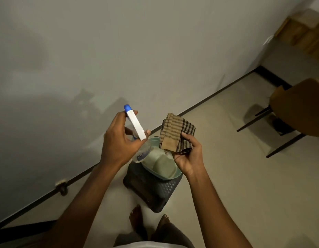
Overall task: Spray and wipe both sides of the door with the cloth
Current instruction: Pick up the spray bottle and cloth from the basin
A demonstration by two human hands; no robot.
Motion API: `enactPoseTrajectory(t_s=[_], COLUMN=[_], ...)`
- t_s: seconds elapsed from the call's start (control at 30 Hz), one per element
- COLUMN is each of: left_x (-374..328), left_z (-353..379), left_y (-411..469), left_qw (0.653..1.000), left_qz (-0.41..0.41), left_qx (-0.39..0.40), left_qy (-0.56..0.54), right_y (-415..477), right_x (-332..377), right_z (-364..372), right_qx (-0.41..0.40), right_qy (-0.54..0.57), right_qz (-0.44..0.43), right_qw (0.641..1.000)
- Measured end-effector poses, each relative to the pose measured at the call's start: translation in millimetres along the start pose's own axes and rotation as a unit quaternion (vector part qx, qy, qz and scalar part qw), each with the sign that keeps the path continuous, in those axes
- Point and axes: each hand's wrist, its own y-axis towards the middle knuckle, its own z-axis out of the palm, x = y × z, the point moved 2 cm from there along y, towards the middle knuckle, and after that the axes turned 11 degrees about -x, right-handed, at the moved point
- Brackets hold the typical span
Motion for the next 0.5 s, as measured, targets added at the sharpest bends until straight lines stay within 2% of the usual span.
enactPoseTrajectory(t_s=[0.17, 0.3, 0.4, 0.5], left_x=[-15.4, -30.2, -43.6, -60.6], left_z=[-32.9, -55.9, -73.4, -93.7], left_y=[-14.3, -37.9, -62.4, -88.9], left_qw=[1.0, 0.998, 0.997, 0.995], left_qz=[0.021, 0.036, 0.041, 0.045], left_qx=[-0.013, -0.043, -0.065, -0.094], left_qy=[0.004, 0.019, 0.019, 0.012], right_y=[-31.4, -57.2, -86.7, -110.8], right_x=[-5.4, -7.2, -11.3, -19.5], right_z=[17.6, 22.7, 25.4, 18.8], right_qx=[0.058, 0.09, 0.08, 0.065], right_qy=[0.044, -0.027, -0.071, -0.067], right_qz=[-0.022, -0.018, -0.015, -0.02], right_qw=[0.997, 0.995, 0.994, 0.995])
